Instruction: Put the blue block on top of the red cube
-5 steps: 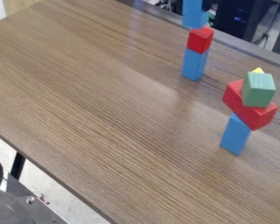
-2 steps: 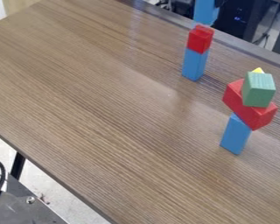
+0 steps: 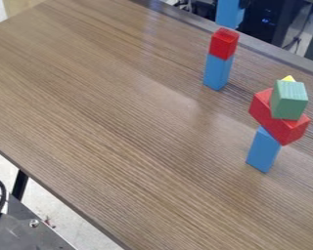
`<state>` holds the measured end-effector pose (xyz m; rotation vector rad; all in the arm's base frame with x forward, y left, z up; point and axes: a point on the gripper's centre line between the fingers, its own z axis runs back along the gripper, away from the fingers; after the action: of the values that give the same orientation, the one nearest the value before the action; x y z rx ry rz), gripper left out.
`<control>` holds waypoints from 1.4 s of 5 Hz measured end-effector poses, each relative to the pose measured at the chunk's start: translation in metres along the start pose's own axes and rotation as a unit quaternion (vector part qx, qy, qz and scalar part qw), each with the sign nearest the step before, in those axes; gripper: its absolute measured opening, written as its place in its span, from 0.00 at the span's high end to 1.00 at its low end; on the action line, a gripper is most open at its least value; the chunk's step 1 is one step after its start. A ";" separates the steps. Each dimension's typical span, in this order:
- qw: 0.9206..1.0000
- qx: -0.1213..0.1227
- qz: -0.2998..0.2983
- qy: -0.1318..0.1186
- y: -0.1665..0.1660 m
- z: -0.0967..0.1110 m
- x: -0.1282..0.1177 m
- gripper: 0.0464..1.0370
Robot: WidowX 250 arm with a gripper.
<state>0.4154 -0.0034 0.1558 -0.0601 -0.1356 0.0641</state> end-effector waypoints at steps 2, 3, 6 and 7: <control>1.000 0.004 0.002 0.011 0.001 -0.013 -0.004 0.45; 1.000 0.004 0.002 0.011 0.000 -0.015 -0.004 0.40; 1.000 -0.002 0.012 0.012 -0.003 -0.020 -0.010 0.04; 1.000 -0.010 0.017 0.016 -0.004 -0.018 -0.011 0.04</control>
<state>0.4068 -0.0088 0.1363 -0.0835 -0.1033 0.0949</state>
